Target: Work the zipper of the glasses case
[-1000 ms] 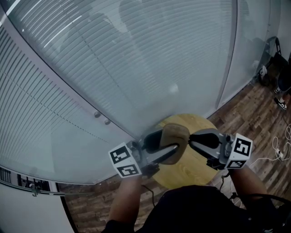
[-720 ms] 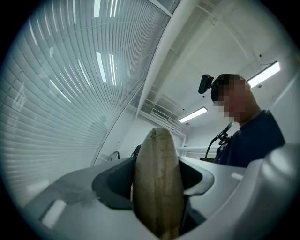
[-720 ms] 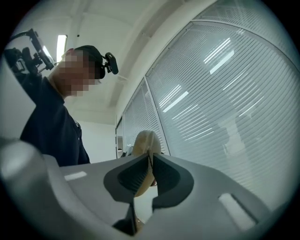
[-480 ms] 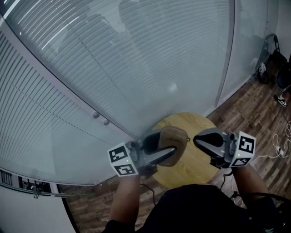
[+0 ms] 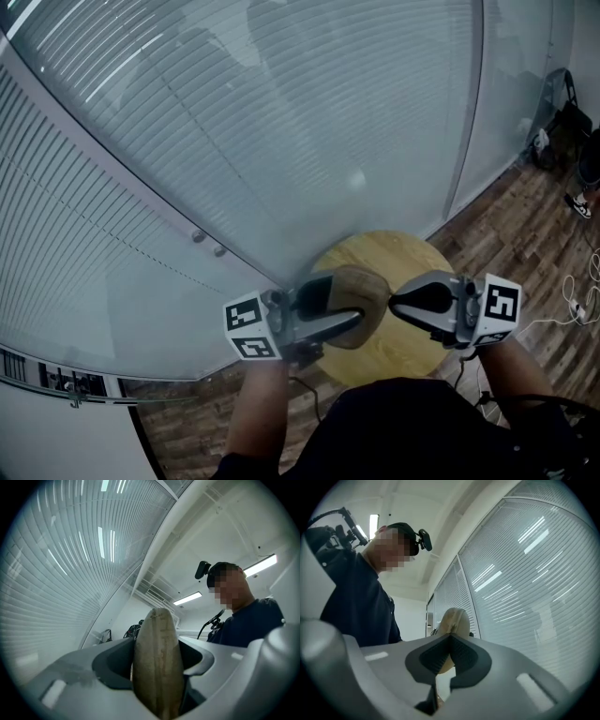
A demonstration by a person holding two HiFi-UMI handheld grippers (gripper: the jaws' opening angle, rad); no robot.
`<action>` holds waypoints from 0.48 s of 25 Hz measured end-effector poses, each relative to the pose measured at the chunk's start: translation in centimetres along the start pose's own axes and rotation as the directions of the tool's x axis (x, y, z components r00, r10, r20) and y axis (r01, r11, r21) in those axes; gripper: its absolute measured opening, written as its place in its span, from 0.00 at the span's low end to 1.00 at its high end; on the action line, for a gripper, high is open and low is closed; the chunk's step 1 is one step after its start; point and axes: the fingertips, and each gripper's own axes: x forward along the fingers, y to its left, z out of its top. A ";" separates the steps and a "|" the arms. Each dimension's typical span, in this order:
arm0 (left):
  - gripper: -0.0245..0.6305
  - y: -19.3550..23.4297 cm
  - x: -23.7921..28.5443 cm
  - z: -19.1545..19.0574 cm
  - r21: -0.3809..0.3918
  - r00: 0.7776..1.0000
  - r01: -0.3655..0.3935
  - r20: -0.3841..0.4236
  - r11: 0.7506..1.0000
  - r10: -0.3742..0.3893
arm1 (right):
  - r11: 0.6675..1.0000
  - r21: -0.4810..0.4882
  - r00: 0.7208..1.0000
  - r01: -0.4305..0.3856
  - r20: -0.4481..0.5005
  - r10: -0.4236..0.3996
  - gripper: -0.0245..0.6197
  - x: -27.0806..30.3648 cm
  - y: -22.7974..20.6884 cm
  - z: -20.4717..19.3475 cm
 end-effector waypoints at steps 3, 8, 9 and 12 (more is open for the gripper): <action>0.48 0.3 -0.1 0.1 0.001 1.000 -0.009 -0.005 1.000 0.009 | 0.999 -0.048 1.000 -0.011 -0.011 0.011 0.05 0.1 0.3 0.1; 0.48 1.2 -0.4 0.5 -0.041 0.998 -0.040 0.045 0.998 0.042 | 0.997 -0.065 0.998 -0.038 -0.049 0.034 0.05 0.3 0.1 0.2; 0.47 1.2 -0.3 0.6 -0.047 0.997 -0.039 0.057 0.998 0.042 | 0.996 -0.073 0.998 -0.042 -0.053 0.038 0.05 0.2 0.2 0.3; 0.47 0.8 0.3 0.6 -0.025 0.996 -0.041 0.073 0.999 0.043 | 0.993 -0.106 0.998 -0.048 -0.049 0.043 0.05 -0.1 0.4 0.7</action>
